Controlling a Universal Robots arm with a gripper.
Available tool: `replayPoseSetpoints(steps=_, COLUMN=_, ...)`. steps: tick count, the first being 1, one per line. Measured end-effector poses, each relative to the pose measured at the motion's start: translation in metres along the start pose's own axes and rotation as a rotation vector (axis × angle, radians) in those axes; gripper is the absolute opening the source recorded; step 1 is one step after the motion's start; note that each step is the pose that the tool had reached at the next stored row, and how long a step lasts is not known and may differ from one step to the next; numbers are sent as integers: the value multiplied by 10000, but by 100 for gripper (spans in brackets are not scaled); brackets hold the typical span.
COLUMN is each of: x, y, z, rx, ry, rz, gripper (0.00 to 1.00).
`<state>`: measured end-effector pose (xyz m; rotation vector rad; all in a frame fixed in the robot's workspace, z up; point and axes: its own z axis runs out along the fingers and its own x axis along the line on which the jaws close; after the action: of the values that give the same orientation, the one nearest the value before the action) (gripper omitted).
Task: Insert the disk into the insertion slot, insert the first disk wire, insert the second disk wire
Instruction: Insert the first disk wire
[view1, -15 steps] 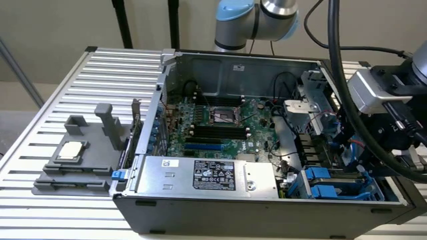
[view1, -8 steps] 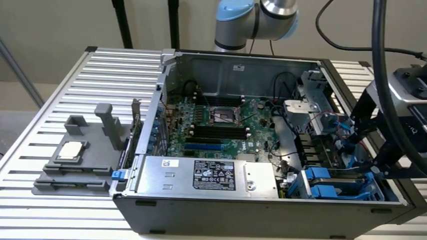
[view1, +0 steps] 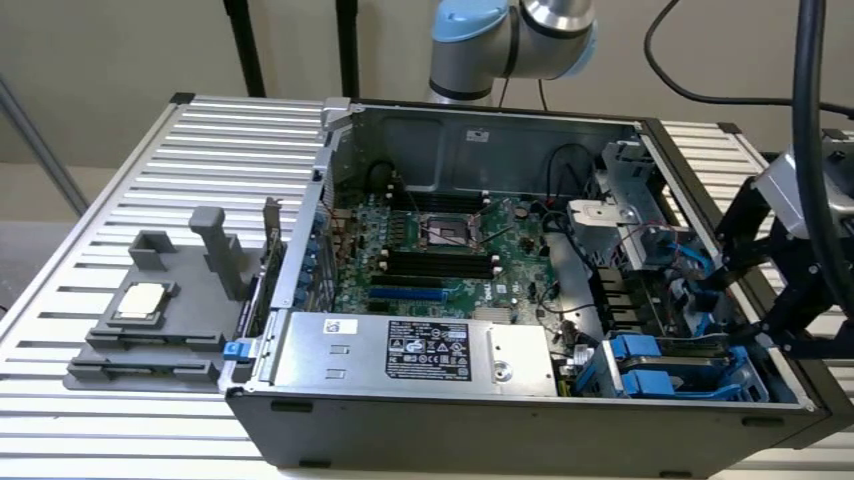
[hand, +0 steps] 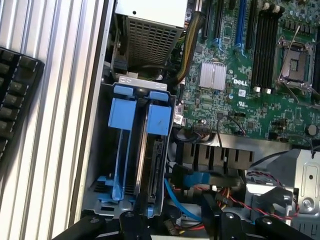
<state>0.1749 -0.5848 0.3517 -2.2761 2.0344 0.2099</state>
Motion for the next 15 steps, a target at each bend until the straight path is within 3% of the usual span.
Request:
replayPoseSetpoints(steps=8, x=-18, y=217, z=50, rx=4, ry=-58, rz=-11, gripper=55)
replayPoseSetpoints(steps=12, x=-3, y=230, z=39, rx=13, ry=-180, rz=-18, gripper=55)
replayPoseSetpoints(steps=15, x=53, y=196, z=30, rx=-32, ry=-248, rz=-11, gripper=55)
